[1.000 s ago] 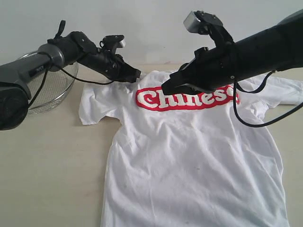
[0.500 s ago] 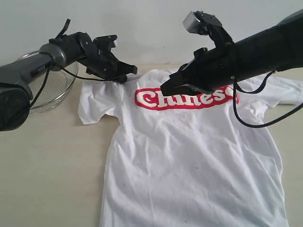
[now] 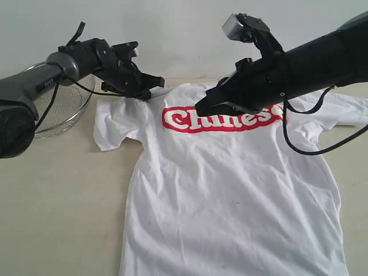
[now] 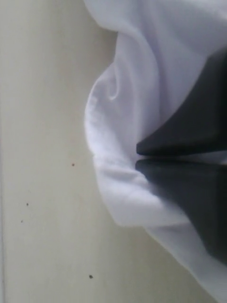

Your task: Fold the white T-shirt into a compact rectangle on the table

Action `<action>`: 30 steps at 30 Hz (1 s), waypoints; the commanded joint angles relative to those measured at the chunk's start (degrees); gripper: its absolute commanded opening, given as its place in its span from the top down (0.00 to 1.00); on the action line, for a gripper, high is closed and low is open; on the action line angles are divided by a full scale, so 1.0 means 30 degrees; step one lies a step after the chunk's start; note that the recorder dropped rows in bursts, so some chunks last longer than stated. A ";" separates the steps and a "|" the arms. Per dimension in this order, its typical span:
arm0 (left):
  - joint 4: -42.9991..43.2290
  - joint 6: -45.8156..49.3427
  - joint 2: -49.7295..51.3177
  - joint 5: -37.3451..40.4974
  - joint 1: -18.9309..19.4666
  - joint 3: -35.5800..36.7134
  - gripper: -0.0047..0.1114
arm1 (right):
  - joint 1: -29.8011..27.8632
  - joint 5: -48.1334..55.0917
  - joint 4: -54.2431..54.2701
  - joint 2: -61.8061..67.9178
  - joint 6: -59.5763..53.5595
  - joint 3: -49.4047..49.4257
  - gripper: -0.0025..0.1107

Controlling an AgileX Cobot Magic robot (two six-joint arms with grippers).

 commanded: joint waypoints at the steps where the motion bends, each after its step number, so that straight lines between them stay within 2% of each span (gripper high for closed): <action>1: -0.0085 -0.0060 -0.1016 0.1013 0.0059 0.0240 0.92 | -0.0014 -0.2273 -0.1840 -0.0157 0.2833 0.0052 0.98; 2: -0.0411 0.0253 -0.1454 0.1657 0.0059 0.0240 0.92 | -0.0014 -0.3207 -0.3786 -0.0157 0.5032 0.0052 0.98; 5: -0.1279 0.0659 -0.2491 0.3448 0.0447 0.0240 0.92 | -0.0014 -0.2853 -0.6874 -0.0157 0.8332 0.0052 0.98; 6: -0.2280 0.0939 -0.2928 0.3966 0.0767 0.0240 0.92 | -0.0014 -0.2854 -0.7031 -0.0157 0.8802 0.0052 0.98; 9: -0.2571 0.1103 -0.4181 0.5990 0.1461 0.0240 0.92 | -0.0014 -0.4063 -0.7348 -0.0522 1.0072 0.0376 0.98; 12: -0.3432 0.1251 -0.5501 0.8977 0.1955 0.0240 0.92 | -0.1226 -0.4290 -0.8048 -0.2013 1.1337 0.2371 0.98; 14: -0.4137 0.1593 -0.6177 0.9308 0.1851 0.0328 0.92 | -0.2351 -0.4056 -0.7880 -0.3079 1.1584 0.3681 0.98; 17: -0.5056 0.1926 -0.8418 0.9308 0.1103 0.2900 0.92 | -0.3895 -0.3864 -0.7847 -0.4667 1.2271 0.4880 0.98; 23: -0.5021 0.3276 -1.0808 0.9308 0.0073 0.7931 0.92 | -0.4621 -0.1311 -0.8367 -0.5061 1.3345 0.4880 0.98; 26: -0.5260 0.4268 -1.2326 0.9308 -0.0169 1.1605 0.92 | -0.4621 -0.0538 -0.9685 -0.5299 1.4492 0.4880 0.98; 30: -0.6621 0.6019 -1.4697 0.7367 -0.0164 1.7284 0.92 | -0.4621 0.0211 -1.3003 -0.6555 1.7050 0.5187 0.98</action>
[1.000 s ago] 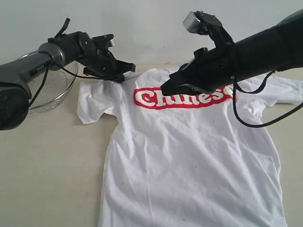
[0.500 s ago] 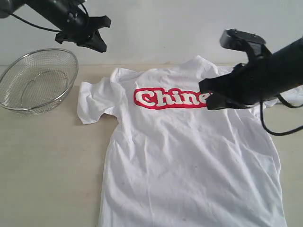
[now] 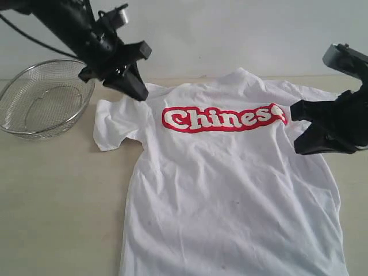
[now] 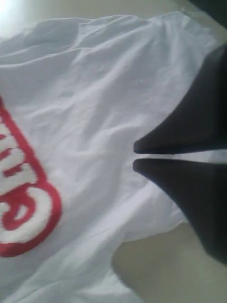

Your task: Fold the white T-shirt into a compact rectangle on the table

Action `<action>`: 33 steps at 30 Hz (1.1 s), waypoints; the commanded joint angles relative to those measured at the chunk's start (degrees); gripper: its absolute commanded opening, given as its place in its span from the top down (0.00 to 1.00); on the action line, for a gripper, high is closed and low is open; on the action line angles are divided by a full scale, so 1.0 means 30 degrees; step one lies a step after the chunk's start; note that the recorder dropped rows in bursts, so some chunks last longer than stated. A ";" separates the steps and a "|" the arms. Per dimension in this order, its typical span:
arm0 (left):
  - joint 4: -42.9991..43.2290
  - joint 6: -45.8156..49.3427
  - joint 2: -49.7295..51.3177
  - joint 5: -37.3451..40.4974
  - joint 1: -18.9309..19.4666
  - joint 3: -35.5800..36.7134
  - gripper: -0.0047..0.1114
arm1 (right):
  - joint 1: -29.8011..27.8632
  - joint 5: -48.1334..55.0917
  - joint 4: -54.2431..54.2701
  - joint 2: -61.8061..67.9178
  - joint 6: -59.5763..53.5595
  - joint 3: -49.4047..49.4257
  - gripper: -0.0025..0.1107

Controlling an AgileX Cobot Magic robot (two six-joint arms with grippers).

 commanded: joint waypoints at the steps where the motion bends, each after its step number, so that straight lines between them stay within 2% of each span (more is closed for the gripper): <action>1: -0.1608 0.2271 -0.2721 -0.1852 -0.0105 0.5813 0.92 | -0.0092 0.0948 -0.3336 -0.1619 0.2661 0.0648 0.98; 6: -0.4143 0.4606 -0.4649 -0.5010 -0.0892 1.0642 0.92 | -0.0092 0.1773 -0.3680 -0.2404 0.3232 0.2884 0.98; 10: -0.5970 0.6373 -0.4753 -0.4748 -0.2008 1.2848 0.92 | -0.0092 0.2033 -0.3523 -0.2404 0.3232 0.4470 0.96; 13: -0.7311 0.7591 -0.4842 -0.5821 -0.3135 1.4525 0.92 | -0.0092 0.2240 -0.3523 -0.2404 0.3232 0.5338 0.83; 17: -0.8623 0.8372 -0.4967 -0.7022 -0.4415 1.6142 0.92 | -0.0092 0.2165 -0.3734 -0.2404 0.3378 0.6358 0.46; 18: -0.8759 0.8464 -0.4967 -0.7021 -0.4628 1.6350 0.92 | -0.0092 0.2165 -0.4037 -0.2404 0.3660 0.6540 0.41; 22: -0.8905 0.8725 -0.4967 -0.7660 -0.5429 1.6949 0.92 | -0.0092 0.1946 -0.5820 -0.2404 0.5378 0.6916 0.45; 24: -0.8940 0.8725 -0.4967 -0.7832 -0.5485 1.7029 0.92 | -0.0092 0.1989 -0.6273 -0.2404 0.5834 0.6875 0.48; 33: -0.8945 0.8725 -0.4967 -0.7808 -0.5485 1.7029 0.92 | -0.0092 0.1195 -0.7099 -0.2289 0.6485 0.7194 0.48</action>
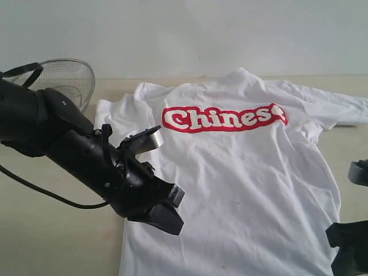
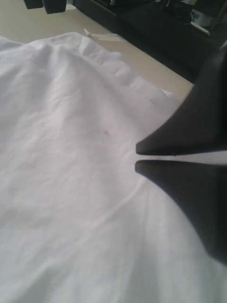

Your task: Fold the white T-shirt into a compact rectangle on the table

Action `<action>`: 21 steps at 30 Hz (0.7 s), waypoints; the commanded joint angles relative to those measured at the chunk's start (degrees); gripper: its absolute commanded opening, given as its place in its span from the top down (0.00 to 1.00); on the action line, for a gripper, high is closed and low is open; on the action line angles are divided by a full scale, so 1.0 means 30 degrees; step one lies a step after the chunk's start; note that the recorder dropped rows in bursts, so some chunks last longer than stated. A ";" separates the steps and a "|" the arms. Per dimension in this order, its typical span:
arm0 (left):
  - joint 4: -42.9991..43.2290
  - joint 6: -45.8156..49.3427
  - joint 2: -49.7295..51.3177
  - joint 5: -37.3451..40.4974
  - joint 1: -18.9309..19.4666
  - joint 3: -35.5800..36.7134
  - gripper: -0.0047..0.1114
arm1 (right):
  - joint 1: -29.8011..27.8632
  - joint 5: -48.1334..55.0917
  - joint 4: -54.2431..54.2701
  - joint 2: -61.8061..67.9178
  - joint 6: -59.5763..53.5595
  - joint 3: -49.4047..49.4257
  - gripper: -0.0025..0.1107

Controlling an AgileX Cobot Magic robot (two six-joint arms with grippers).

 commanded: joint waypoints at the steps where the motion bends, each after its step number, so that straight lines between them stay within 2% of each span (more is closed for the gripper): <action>1: -0.0194 0.0135 -0.0224 -0.0138 -0.0111 0.0108 0.92 | -0.0061 -0.0471 -0.0546 0.0185 0.0460 0.0322 0.48; 17: -0.0194 0.0372 -0.0224 -0.0178 -0.0111 0.0108 0.92 | -0.0061 -0.1663 0.0825 0.3779 0.0034 0.0324 0.48; 21: -0.0194 0.0372 -0.0224 -0.0178 -0.0111 0.0108 0.92 | -0.0061 -0.1764 0.0948 0.4295 0.0068 0.0324 0.58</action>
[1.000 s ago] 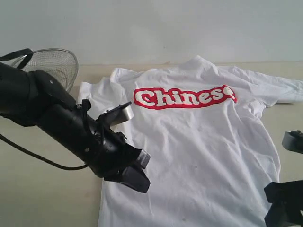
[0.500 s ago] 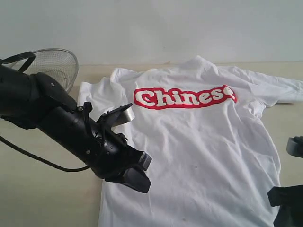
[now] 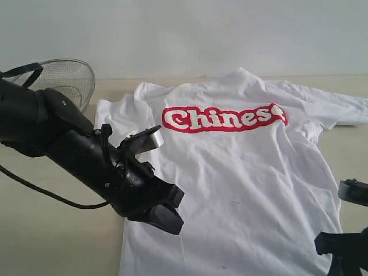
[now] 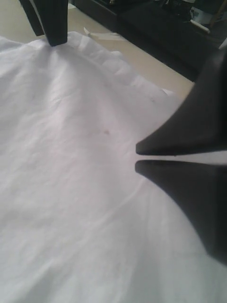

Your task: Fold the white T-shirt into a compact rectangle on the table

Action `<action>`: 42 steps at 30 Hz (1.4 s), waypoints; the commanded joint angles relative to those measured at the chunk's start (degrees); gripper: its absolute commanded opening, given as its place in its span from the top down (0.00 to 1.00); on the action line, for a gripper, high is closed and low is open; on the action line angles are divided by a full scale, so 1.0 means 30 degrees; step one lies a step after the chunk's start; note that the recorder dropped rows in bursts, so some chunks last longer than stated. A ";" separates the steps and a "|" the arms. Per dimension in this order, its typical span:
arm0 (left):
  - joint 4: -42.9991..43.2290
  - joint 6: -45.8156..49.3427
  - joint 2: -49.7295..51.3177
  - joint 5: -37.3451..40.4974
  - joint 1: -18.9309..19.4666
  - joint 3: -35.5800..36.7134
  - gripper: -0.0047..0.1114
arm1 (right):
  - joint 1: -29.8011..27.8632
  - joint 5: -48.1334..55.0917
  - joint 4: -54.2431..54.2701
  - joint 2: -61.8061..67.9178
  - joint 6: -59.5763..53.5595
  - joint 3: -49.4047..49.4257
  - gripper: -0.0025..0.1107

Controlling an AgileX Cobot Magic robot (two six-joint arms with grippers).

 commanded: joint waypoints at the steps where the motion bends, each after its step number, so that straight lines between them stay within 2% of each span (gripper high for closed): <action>1: -0.0154 0.0238 -0.0224 -0.0135 -0.0111 0.0108 0.92 | -0.0061 -0.0136 0.0172 0.0476 -0.0188 0.0105 0.61; 4: -0.0154 0.0238 -0.0224 -0.0135 -0.0111 0.0108 0.92 | -0.0061 -0.0170 0.0203 0.0622 -0.0188 0.0105 0.70; 8: -0.0154 0.0251 -0.0224 -0.0135 -0.0111 0.0108 0.92 | -0.0061 -0.0170 0.0253 0.0705 -0.0188 0.0105 0.75; 23: -0.0154 0.0297 -0.0224 -0.0135 -0.0111 0.0108 0.92 | -0.0061 -0.0374 0.0283 0.0705 -0.0220 0.0105 0.76; 25: -0.0154 0.0297 -0.0224 -0.0135 -0.0111 0.0108 0.92 | -0.0061 -0.0407 0.0283 0.0705 -0.0220 0.0105 0.81; 28: -0.0154 0.0297 -0.0224 -0.0135 -0.0111 0.0108 0.92 | -0.0061 -0.0407 0.0283 0.0705 -0.0361 0.0105 0.96; 29: -0.0154 0.0297 -0.0224 -0.0135 -0.0111 0.0108 0.92 | -0.0061 -0.0421 0.0283 0.0705 -0.0373 0.0105 0.98; 42: -0.0105 0.0372 -0.0224 -0.0135 -0.0111 0.0108 0.92 | 0.0575 0.0121 0.2378 0.0016 -0.1781 -0.0921 0.98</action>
